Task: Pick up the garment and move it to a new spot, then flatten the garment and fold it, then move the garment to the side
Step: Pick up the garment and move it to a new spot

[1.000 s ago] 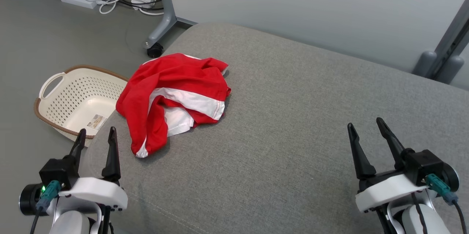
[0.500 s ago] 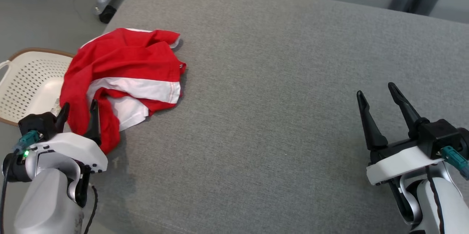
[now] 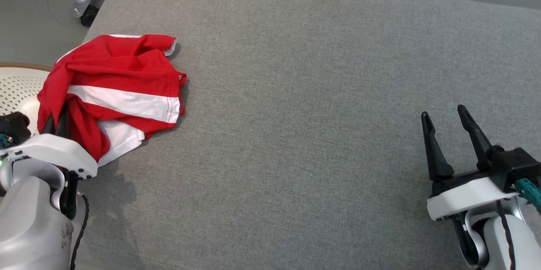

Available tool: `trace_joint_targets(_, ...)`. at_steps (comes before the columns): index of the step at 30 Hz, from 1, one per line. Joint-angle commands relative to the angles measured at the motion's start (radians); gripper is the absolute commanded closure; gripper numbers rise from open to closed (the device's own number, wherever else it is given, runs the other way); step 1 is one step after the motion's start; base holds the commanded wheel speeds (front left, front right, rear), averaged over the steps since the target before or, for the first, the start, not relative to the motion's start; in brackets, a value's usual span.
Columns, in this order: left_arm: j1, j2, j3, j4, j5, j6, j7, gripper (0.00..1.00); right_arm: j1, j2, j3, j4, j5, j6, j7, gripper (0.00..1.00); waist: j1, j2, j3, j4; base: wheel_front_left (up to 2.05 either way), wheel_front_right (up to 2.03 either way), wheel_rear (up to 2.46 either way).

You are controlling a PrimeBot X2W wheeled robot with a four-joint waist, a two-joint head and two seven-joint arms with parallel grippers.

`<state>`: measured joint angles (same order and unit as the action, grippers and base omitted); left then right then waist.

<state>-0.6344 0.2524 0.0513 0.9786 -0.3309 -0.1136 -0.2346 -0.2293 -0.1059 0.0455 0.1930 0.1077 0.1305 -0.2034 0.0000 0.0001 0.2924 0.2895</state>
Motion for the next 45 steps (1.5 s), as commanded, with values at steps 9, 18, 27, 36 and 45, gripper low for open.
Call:
trace_joint_targets(9, 0.038, 0.035, -0.087, -0.337, 0.056, -0.012, 0.026, 1.00, 0.044, 0.033, -0.025, 0.034, 0.030, 0.000, -0.038, 0.00, 0.0000, -0.0001, -0.106, -0.022, 0.00, 0.00, 0.00)
trace_joint_targets(18, 0.192, 0.030, -0.187, -0.886, 0.068, 0.001, 0.300, 1.00, 0.047, 0.051, -0.024, 0.059, 0.062, 0.000, -0.059, 0.00, 0.0000, -0.0001, -0.132, -0.205, 0.00, 0.00, 0.00)
trace_joint_targets(27, 0.213, -0.062, -0.394, -1.152, 0.051, -0.009, 0.478, 1.00, 0.036, 0.053, -0.030, 0.057, 0.146, 0.000, -0.064, 0.00, 0.0000, -0.0001, -0.086, -0.440, 0.00, 0.00, 0.00)
trace_joint_targets(36, 0.184, -0.131, -0.490, -1.060, 0.040, 0.003, 0.514, 1.00, 0.042, 0.055, -0.045, 0.038, 0.199, 0.000, -0.064, 0.00, 0.0000, -0.0001, -0.024, -0.535, 0.00, 0.00, 0.00)
trace_joint_targets(45, 0.242, -0.075, -0.429, -0.842, -0.007, 0.021, 0.529, 1.00, 0.011, 0.053, -0.026, 0.033, 0.204, 0.000, -0.063, 0.00, 0.0000, -0.0001, 0.034, -0.479, 0.00, 0.00, 0.00)
